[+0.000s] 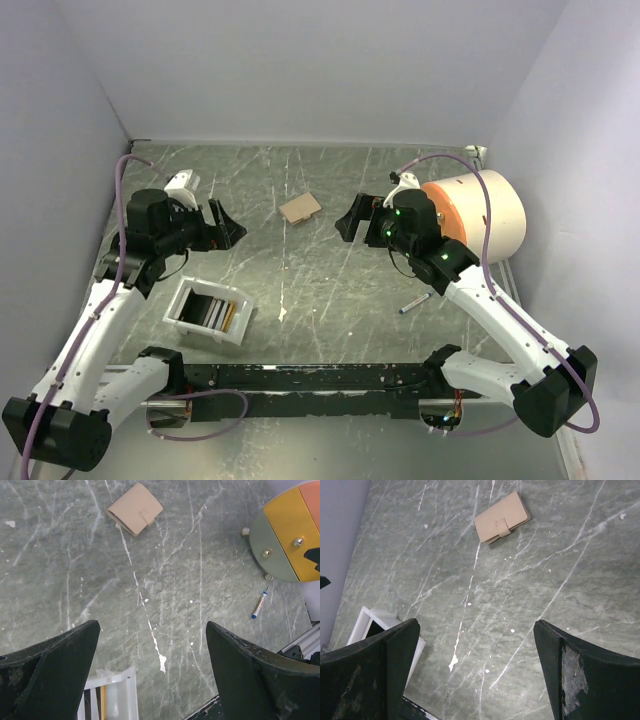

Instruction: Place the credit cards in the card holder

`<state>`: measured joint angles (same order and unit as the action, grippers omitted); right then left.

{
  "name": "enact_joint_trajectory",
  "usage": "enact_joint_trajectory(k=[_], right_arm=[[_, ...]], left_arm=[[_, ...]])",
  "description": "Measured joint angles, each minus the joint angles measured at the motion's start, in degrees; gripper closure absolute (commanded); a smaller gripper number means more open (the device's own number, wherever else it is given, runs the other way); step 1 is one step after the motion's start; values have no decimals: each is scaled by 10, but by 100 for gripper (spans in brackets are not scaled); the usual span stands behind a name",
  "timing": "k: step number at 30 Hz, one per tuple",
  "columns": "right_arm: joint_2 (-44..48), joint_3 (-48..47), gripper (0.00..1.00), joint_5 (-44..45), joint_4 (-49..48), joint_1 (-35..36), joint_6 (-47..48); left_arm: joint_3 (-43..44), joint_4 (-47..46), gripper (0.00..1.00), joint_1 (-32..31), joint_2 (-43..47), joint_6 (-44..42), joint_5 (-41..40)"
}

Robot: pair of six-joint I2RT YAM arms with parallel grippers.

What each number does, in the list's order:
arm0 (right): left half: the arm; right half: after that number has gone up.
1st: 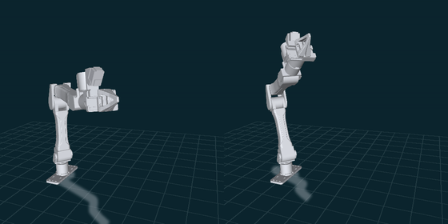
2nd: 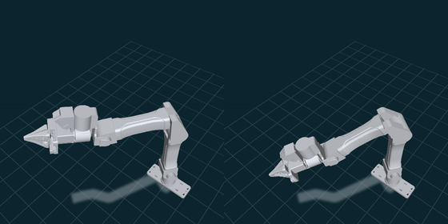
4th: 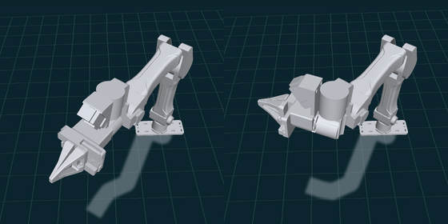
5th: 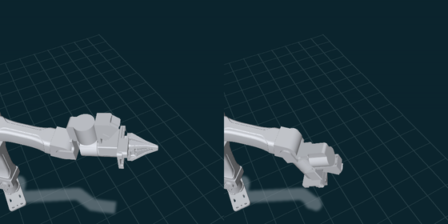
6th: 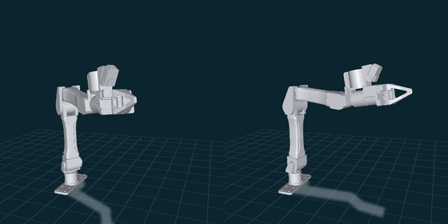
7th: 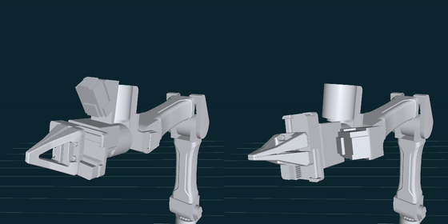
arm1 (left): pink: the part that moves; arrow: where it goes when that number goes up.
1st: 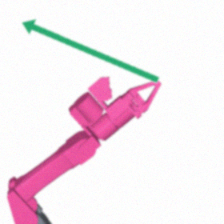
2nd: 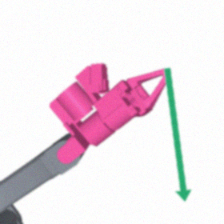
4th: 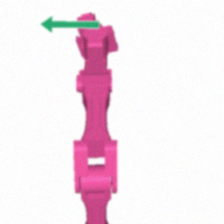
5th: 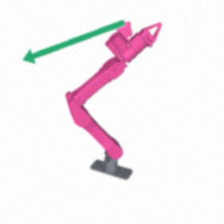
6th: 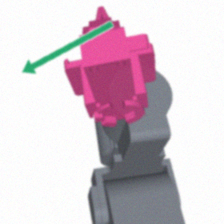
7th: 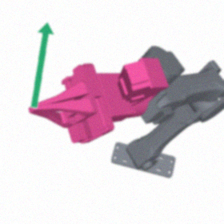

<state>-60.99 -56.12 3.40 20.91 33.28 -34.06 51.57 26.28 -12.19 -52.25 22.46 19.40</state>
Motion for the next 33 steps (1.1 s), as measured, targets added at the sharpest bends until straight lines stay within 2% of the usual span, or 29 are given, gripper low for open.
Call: enact_joint_trajectory(k=[9, 17, 21, 24, 28, 33], right_arm=[[2, 0, 0, 3, -1, -1, 6], [18, 0, 0, 7, -7, -2, 15], [21, 0, 0, 4, -13, -2, 18], [23, 0, 0, 2, -13, -2, 19], [25, -15, 0, 2, -6, -2, 21], [39, -33, 0, 8, 7, -2, 25]], left_arm=[[-16, -78, 4, 1, -59, -19, 38], [19, -118, 7, -9, -186, -71, 28], [58, -148, 8, -56, -251, -128, -11], [120, -157, 13, -104, -333, -188, -39], [204, -158, 14, -149, -447, -257, -91], [231, -172, 12, -179, -530, -324, -138]])
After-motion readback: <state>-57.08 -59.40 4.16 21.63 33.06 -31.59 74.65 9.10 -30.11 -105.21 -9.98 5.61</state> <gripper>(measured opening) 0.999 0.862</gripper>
